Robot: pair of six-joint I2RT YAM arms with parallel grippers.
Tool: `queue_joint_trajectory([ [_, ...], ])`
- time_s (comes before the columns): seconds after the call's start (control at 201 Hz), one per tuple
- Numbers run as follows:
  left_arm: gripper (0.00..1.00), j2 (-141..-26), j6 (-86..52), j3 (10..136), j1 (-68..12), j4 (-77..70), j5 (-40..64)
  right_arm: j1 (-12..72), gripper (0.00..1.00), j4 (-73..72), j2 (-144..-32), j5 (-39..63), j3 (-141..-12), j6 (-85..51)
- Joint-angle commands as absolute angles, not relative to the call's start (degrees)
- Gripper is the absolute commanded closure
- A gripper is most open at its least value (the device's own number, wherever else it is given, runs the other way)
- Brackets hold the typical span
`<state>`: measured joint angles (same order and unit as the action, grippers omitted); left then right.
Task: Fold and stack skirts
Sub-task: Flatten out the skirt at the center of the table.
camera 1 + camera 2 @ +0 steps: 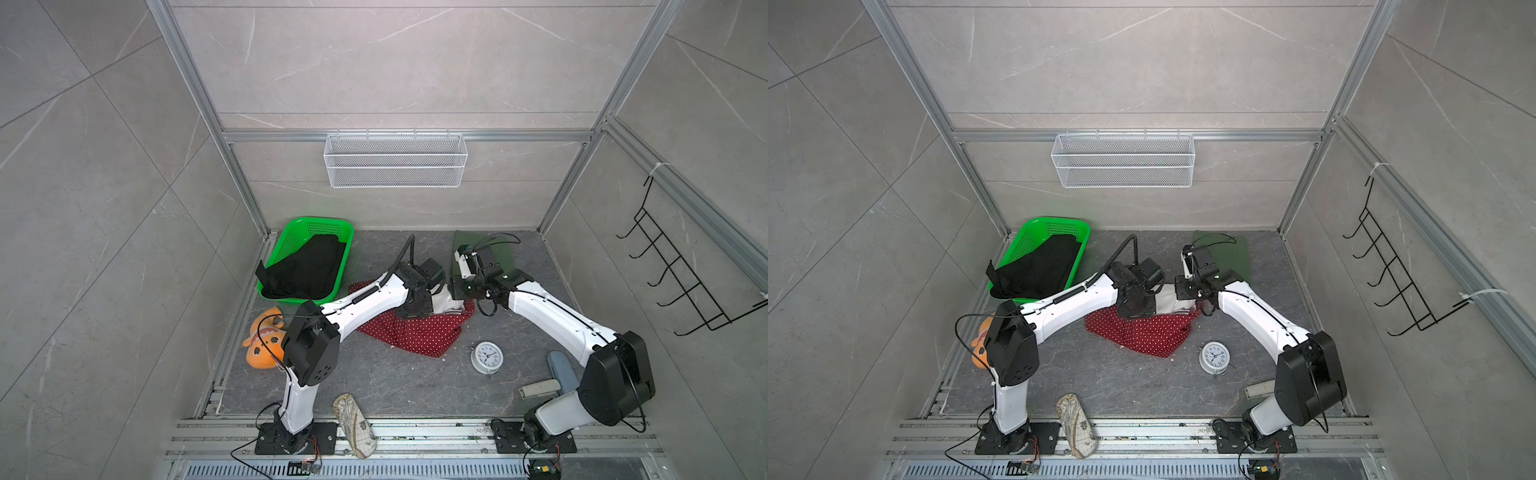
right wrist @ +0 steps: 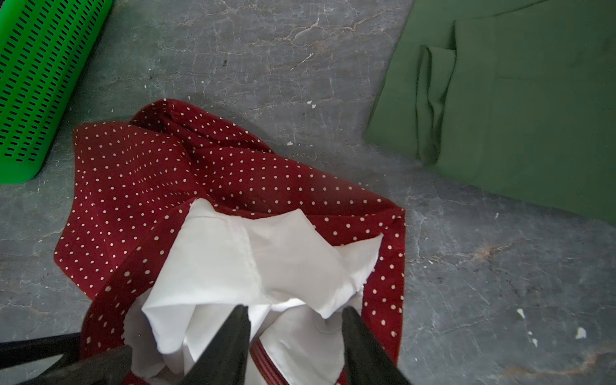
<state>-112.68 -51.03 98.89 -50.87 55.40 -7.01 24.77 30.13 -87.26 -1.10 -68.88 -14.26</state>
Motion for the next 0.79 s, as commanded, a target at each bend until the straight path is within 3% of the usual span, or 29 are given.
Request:
queue_joint_trajectory([
  [0.0,0.72,-112.7,-51.7,101.2,-51.2,57.1,-6.1,24.3,0.52,29.7,-85.3,-1.6,-68.3,-13.3],
  [0.075,0.79,-112.6,-51.7,101.0,-51.4,56.7,-5.6,24.0,0.52,29.7,-85.2,-1.6,-68.2,-13.2],
  [0.179,1.0,-112.7,-51.6,100.6,-51.7,55.9,-4.8,23.6,0.52,29.7,-85.2,-1.4,-68.0,-13.2],
  [0.414,1.0,-110.9,-46.2,102.0,-51.9,55.9,-8.5,22.5,0.52,29.4,-85.2,-0.4,-67.8,-13.7],
  [0.608,1.0,-105.7,-32.8,109.4,-51.8,66.1,-26.1,19.7,0.51,28.8,-85.5,3.8,-68.0,-15.4],
  [0.787,1.0,-96.4,-23.0,105.1,-51.6,65.8,-38.8,18.1,0.51,28.6,-87.7,8.5,-69.5,-16.9],
])
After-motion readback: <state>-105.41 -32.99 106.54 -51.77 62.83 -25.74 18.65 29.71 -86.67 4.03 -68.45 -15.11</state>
